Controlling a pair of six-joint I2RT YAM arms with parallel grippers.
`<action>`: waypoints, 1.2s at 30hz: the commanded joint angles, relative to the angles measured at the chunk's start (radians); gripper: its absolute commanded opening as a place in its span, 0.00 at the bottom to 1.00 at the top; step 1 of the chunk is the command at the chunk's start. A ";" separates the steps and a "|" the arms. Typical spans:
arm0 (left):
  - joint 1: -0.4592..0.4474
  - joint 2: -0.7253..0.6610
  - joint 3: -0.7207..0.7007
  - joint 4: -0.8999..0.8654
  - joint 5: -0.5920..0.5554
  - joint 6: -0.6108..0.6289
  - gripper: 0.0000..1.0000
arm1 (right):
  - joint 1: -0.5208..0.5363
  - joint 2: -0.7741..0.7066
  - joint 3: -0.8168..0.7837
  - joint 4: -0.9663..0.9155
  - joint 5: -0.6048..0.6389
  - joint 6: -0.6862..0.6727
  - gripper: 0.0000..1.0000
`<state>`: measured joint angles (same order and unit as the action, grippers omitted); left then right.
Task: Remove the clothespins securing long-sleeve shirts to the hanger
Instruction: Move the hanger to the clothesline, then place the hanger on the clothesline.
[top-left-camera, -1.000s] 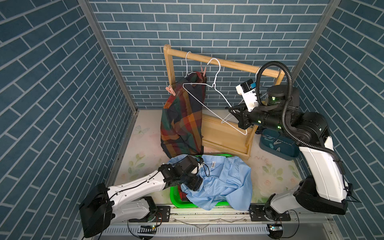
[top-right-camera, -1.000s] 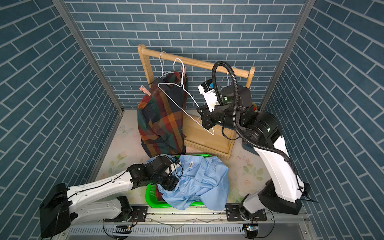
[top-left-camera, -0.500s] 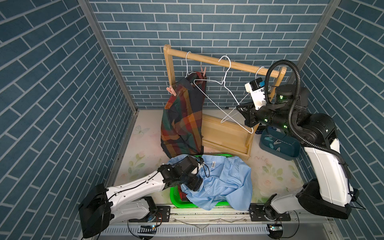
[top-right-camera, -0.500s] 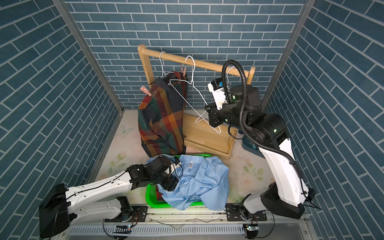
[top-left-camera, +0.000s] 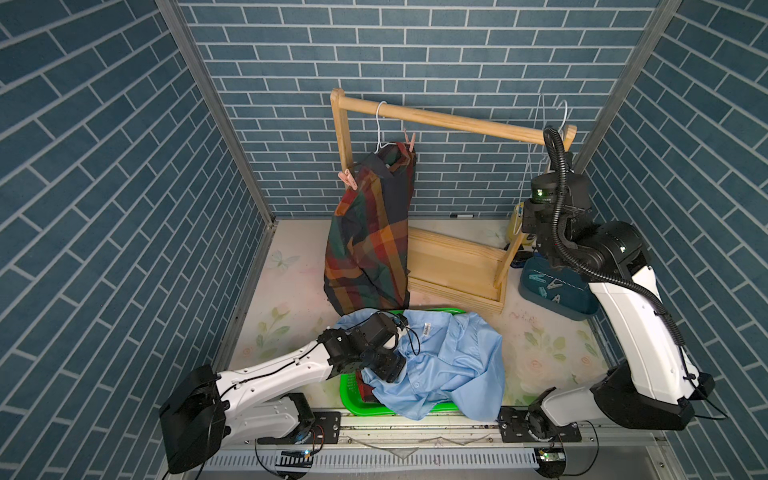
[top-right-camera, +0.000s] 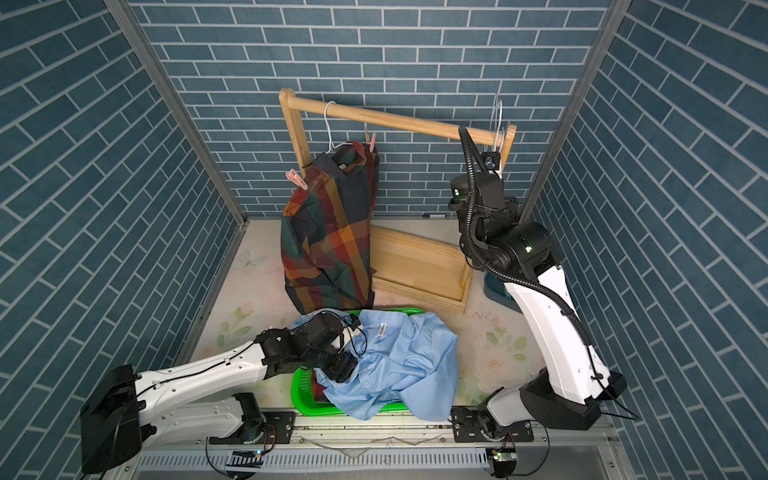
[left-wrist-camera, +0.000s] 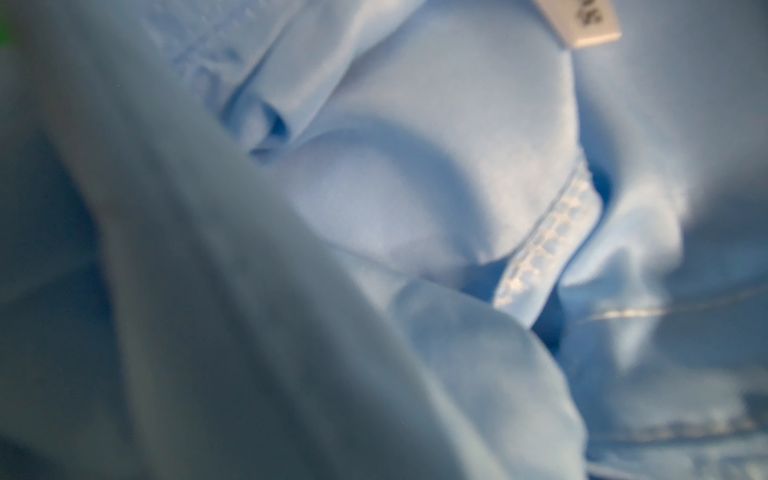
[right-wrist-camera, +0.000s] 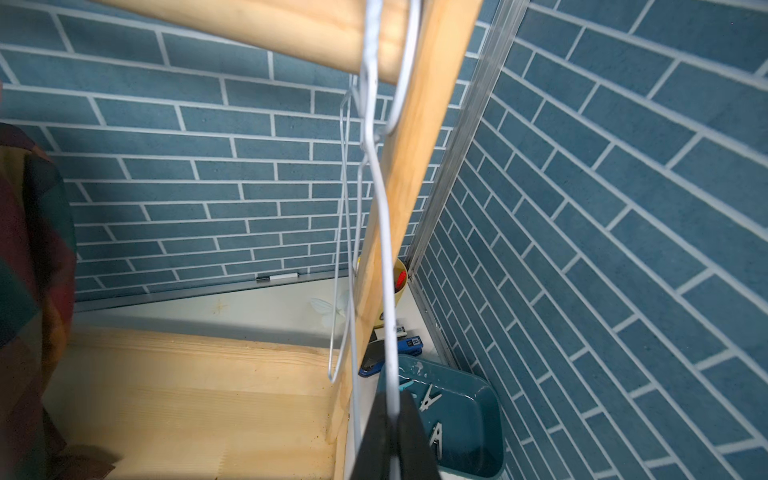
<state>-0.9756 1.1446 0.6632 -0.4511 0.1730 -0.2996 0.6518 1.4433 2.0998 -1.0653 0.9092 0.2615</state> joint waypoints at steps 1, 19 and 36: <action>-0.008 -0.017 -0.001 -0.009 -0.016 0.005 0.73 | -0.004 -0.019 -0.030 0.119 -0.052 0.064 0.00; -0.009 -0.040 0.001 -0.007 -0.017 0.010 0.73 | -0.004 0.070 0.004 0.219 -0.359 0.099 0.00; -0.009 -0.089 0.001 -0.004 -0.021 0.010 0.73 | -0.011 0.151 -0.019 0.183 -0.397 0.186 0.00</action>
<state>-0.9760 1.0718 0.6632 -0.4538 0.1570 -0.2989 0.6518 1.5955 2.1117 -0.8967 0.5148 0.3630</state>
